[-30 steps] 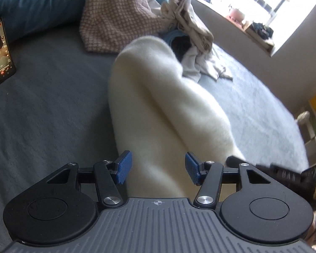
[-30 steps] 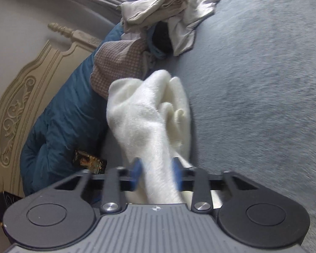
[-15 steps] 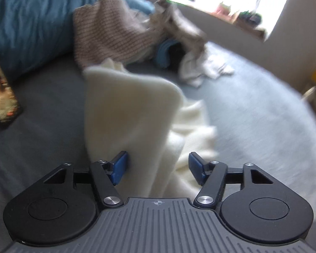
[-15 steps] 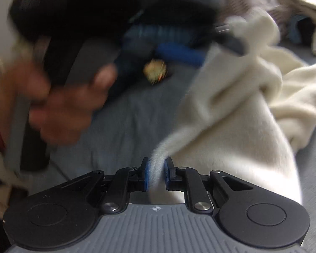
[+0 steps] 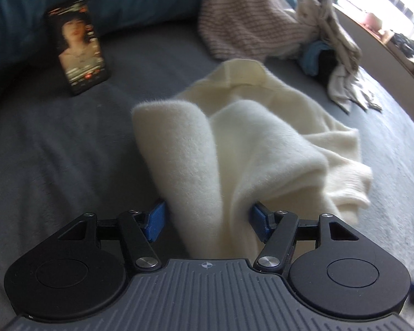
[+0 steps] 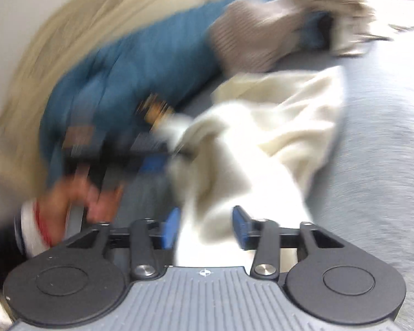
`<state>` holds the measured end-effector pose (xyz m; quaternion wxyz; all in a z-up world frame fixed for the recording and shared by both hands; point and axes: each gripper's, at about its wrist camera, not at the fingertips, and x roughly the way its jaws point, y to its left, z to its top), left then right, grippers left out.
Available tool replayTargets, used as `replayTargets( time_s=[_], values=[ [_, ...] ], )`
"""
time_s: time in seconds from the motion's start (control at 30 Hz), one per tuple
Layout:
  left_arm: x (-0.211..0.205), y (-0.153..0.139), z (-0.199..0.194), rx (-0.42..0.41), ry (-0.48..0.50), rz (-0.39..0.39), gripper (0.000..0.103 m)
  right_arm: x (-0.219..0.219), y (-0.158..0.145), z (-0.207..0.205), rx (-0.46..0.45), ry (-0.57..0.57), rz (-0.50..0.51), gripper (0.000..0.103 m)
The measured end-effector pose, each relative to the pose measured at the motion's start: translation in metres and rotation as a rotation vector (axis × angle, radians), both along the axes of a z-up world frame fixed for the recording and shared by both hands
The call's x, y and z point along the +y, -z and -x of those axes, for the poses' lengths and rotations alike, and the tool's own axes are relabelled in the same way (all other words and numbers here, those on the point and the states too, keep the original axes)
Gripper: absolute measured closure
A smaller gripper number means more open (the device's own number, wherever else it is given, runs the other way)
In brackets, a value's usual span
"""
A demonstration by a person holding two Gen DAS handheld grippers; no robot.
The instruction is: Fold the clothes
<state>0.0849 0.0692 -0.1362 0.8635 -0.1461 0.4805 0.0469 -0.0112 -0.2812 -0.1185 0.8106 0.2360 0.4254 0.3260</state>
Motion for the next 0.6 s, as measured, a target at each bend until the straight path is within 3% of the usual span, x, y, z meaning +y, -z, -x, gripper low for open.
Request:
replayTargets(
  time_s=[0.1, 0.2, 0.33, 0.5, 0.6],
  values=[
    [0.005, 0.007, 0.0, 0.022, -0.029, -0.008, 0.04, -0.023, 0.015, -0.033, 0.083, 0.161, -0.008, 0.052],
    [0.013, 0.013, 0.0, 0.036, -0.028, 0.069, 0.039, -0.022, 0.041, -0.059, 0.177, 0.218, 0.045, 0.052],
    [0.017, 0.018, -0.003, 0.043, 0.003, 0.104, 0.039, -0.015, 0.084, -0.09, 0.303, 0.218, 0.011, 0.052],
    [0.024, 0.032, -0.006, 0.072, -0.001, 0.132, 0.039, 0.003, 0.119, -0.115, 0.397, 0.156, -0.138, 0.051],
    [0.02, 0.037, -0.009, 0.069, -0.017, 0.116, 0.048, 0.006, 0.134, -0.117, 0.436, 0.174, -0.194, 0.054]
  ],
)
